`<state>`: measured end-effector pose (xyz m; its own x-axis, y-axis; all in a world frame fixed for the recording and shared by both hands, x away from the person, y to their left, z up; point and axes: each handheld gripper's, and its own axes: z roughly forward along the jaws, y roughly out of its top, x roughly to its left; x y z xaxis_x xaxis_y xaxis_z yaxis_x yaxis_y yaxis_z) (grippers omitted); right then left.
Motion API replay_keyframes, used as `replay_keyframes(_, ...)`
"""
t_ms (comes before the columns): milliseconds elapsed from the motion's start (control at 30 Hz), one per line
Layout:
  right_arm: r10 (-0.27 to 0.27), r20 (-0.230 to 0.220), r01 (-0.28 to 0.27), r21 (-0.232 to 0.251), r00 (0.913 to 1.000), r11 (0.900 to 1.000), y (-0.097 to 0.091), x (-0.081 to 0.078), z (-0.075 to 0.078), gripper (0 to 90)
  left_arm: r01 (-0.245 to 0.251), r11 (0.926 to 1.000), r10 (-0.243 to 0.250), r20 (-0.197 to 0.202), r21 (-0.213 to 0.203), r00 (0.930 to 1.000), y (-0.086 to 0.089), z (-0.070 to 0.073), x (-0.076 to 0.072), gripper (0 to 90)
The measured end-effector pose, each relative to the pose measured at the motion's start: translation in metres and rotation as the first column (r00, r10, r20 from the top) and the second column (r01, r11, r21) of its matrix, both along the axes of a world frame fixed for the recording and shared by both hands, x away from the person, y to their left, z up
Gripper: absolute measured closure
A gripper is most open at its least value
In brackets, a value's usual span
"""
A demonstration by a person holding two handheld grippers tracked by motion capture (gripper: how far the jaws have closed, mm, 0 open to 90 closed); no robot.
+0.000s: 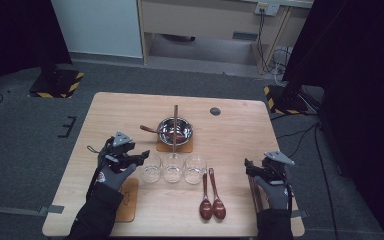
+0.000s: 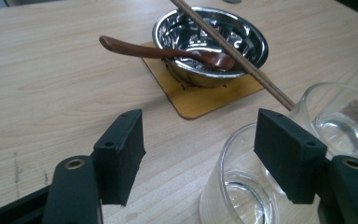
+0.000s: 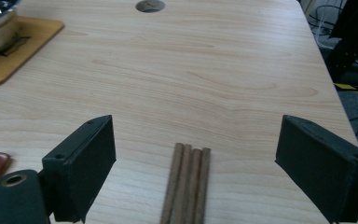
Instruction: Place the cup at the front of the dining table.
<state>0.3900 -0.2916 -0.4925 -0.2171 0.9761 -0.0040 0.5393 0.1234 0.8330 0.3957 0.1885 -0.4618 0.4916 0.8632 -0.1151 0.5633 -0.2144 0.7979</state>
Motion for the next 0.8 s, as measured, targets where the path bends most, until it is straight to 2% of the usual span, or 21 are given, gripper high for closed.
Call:
replay_keyframes(67,-0.006,-0.002,0.006,-0.003,1.0000,1.0000,-0.003,0.000,-0.001,12.0,0.003,1.0000,-0.003,-0.009,0.008,1.0000,-0.001,-0.001,0.001,34.9)
replay_keyframes(167,-0.033,-0.012,0.033,-0.003,0.9994,0.9994,-0.014,0.000,-0.004,12.5,0.009,0.9996,-0.008,-0.044,0.028,0.9990,-0.006,-0.008,0.005,36.9)
replay_keyframes(300,-0.057,-0.026,0.057,-0.019,0.9980,0.9982,-0.023,0.001,-0.008,12.9,0.026,0.9994,-0.024,-0.056,0.022,0.9981,-0.009,-0.009,0.006,38.4)
replay_keyframes(467,-0.082,-0.054,0.081,-0.019,0.9952,0.9965,-0.035,0.001,-0.016,13.2,0.045,0.9988,-0.043,-0.074,0.021,0.9964,-0.013,-0.010,0.005,47.1)
replay_keyframes(500,-0.093,-0.062,0.092,-0.023,0.9937,0.9955,-0.039,0.001,-0.018,13.3,0.054,0.9977,-0.050,-0.081,0.042,0.9954,-0.015,-0.011,0.004,48.2)
replay_keyframes(733,-0.105,-0.089,0.102,-0.034,0.9905,0.9942,-0.048,0.001,-0.024,13.4,0.083,0.9947,-0.076,-0.112,0.060,0.9908,-0.021,-0.016,0.005,56.9)
replay_keyframes(800,-0.107,-0.106,0.103,-0.039,0.9886,0.9939,-0.052,0.000,-0.027,13.5,0.092,0.9928,-0.082,-0.126,0.077,0.9887,-0.024,-0.018,0.005,59.7)
